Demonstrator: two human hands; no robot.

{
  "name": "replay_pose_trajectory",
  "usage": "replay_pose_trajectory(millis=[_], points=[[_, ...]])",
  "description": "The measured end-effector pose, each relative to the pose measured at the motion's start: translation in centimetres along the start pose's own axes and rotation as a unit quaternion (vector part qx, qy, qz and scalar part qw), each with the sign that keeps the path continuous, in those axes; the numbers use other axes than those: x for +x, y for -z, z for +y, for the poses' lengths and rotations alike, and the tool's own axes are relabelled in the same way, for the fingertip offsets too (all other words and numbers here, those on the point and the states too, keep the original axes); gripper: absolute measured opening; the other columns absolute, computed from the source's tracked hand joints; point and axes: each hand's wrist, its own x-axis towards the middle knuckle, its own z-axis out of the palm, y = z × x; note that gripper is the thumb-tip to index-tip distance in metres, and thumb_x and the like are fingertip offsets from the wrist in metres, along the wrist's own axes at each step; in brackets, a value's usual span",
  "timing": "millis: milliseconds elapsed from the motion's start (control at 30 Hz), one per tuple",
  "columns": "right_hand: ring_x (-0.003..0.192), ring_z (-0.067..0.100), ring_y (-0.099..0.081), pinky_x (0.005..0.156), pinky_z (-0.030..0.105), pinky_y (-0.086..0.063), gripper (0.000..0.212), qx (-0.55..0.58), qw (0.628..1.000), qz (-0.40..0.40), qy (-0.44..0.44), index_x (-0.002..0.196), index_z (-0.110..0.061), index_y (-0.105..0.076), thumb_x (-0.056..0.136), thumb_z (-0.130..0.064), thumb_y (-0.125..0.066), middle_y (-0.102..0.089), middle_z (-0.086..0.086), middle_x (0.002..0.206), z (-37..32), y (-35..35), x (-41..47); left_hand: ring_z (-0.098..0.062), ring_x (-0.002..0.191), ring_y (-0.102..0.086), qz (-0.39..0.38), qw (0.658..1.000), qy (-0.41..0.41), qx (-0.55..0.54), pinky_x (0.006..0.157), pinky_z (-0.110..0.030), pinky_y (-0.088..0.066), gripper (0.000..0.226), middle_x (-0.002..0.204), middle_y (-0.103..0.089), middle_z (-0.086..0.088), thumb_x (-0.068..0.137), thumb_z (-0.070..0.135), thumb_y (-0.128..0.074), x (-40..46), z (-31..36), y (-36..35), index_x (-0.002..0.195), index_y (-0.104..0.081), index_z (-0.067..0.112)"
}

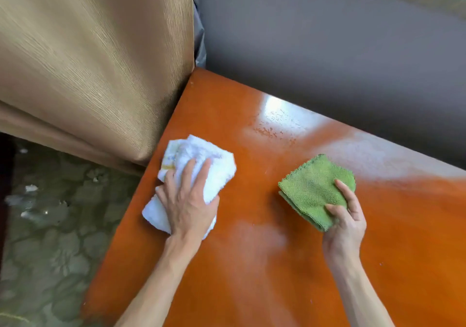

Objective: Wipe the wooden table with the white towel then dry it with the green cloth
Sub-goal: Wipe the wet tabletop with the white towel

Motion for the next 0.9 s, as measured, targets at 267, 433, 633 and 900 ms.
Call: replay_pose_trajectory(millis=[267,433,633,900], points=[[0.111,0.028,-0.065,0.081,0.041,-0.054,0.050,0.011,0.990,0.139,0.025,0.100,-0.033,-0.075,0.071,-0.002,-0.049,-0.072,-0.011,0.111,-0.7,2.5,0.1,-0.036,0.112,-0.053,-0.091,0.976,-0.195,-0.043,0.092,-0.050,-0.031,0.075,0.143,-0.054,0.009,0.062,0.042,-0.080,2.7,11.3,-3.3,0.134,-0.057,0.043],[0.129,0.038,-0.055,0.105,0.060,-0.039,0.050,-0.027,0.994,0.104,0.007,0.101,-0.035,-0.076,0.068,-0.006,-0.054,-0.066,0.005,0.133,0.5,2.3,-0.1,-0.036,0.130,-0.043,-0.093,0.985,-0.121,-0.085,0.103,-0.061,-0.031,0.076,0.149,-0.049,0.006,0.071,0.035,-0.078,11.6,9.9,-3.2,0.142,-0.051,0.042],[0.134,0.026,-0.051,0.107,0.040,-0.039,0.051,-0.038,0.999,0.039,0.004,0.112,-0.020,-0.069,0.082,0.015,-0.049,-0.068,-0.014,0.117,0.7,0.7,-0.9,-0.036,0.128,-0.038,-0.064,0.997,-0.036,-0.029,0.106,-0.049,-0.034,0.095,0.146,-0.043,-0.007,0.068,0.058,-0.075,19.2,1.7,-1.5,0.150,-0.038,0.027],[0.098,-0.002,-0.062,0.085,0.023,-0.047,0.054,-0.074,0.997,-0.001,-0.018,0.109,-0.026,-0.069,0.085,0.018,-0.049,-0.067,-0.010,0.122,2.0,-0.2,-2.7,-0.048,0.125,-0.040,-0.100,0.990,-0.096,0.009,0.105,-0.056,-0.033,0.077,0.142,-0.050,-0.008,0.068,0.036,-0.084,13.2,-2.1,0.8,0.138,-0.053,0.025]])
